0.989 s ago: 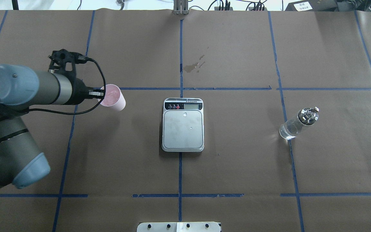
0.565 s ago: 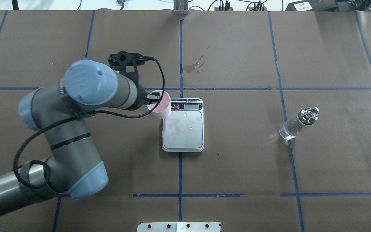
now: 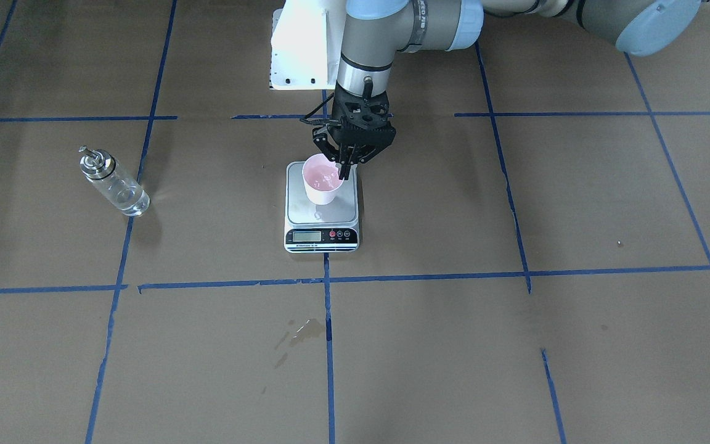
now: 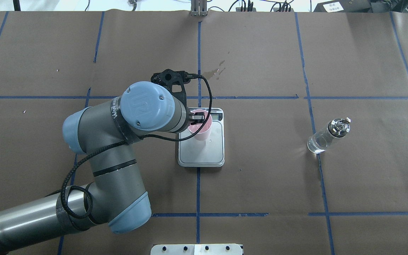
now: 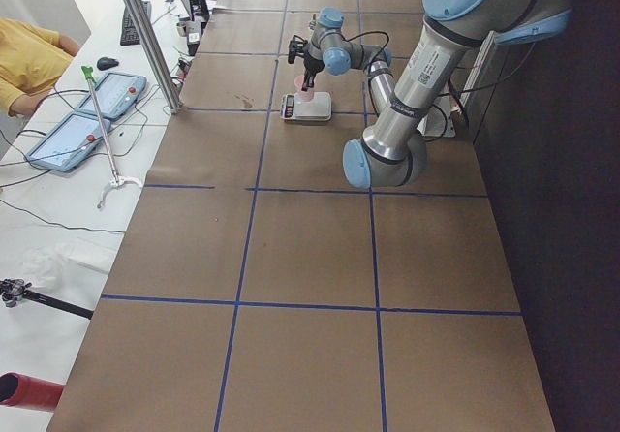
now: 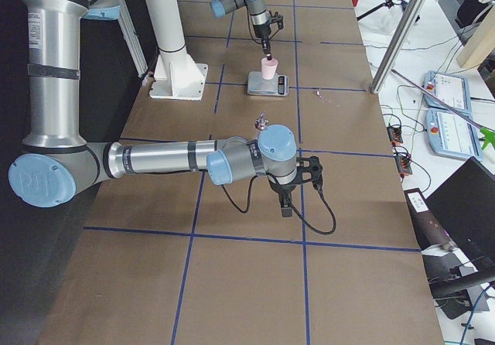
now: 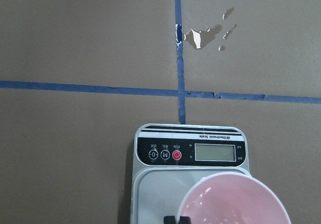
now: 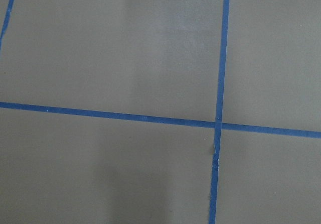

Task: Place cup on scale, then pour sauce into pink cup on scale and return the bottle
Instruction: 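Carry the pink cup with the left gripper over the scale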

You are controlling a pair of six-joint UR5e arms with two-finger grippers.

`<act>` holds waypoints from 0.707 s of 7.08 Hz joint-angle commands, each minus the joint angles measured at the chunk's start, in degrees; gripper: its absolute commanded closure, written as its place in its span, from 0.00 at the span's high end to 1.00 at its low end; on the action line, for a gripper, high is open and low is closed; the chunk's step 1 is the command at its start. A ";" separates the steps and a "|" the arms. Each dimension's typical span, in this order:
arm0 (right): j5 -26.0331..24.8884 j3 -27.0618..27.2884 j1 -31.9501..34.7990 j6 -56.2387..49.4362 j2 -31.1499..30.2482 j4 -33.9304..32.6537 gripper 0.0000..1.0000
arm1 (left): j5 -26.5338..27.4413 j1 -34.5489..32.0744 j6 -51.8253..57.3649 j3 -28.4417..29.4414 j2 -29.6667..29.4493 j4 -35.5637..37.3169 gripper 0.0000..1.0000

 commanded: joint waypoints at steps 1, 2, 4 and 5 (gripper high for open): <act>-0.02 0.32 0.00 0.03 -0.09 0.00 1.00 | 0.99 1.45 -0.09 0.26 0.08 -0.03 0.00; 0.07 0.50 0.00 0.03 -0.09 -0.09 1.00 | 2.39 2.16 -0.09 0.34 0.26 0.06 0.00; 0.07 1.20 0.00 0.03 -0.78 -0.09 1.00 | 2.32 2.16 -0.09 0.34 0.35 0.06 0.00; 0.07 2.25 0.00 0.12 -1.49 -0.09 1.00 | 2.32 2.25 -0.09 0.26 0.35 -0.03 0.01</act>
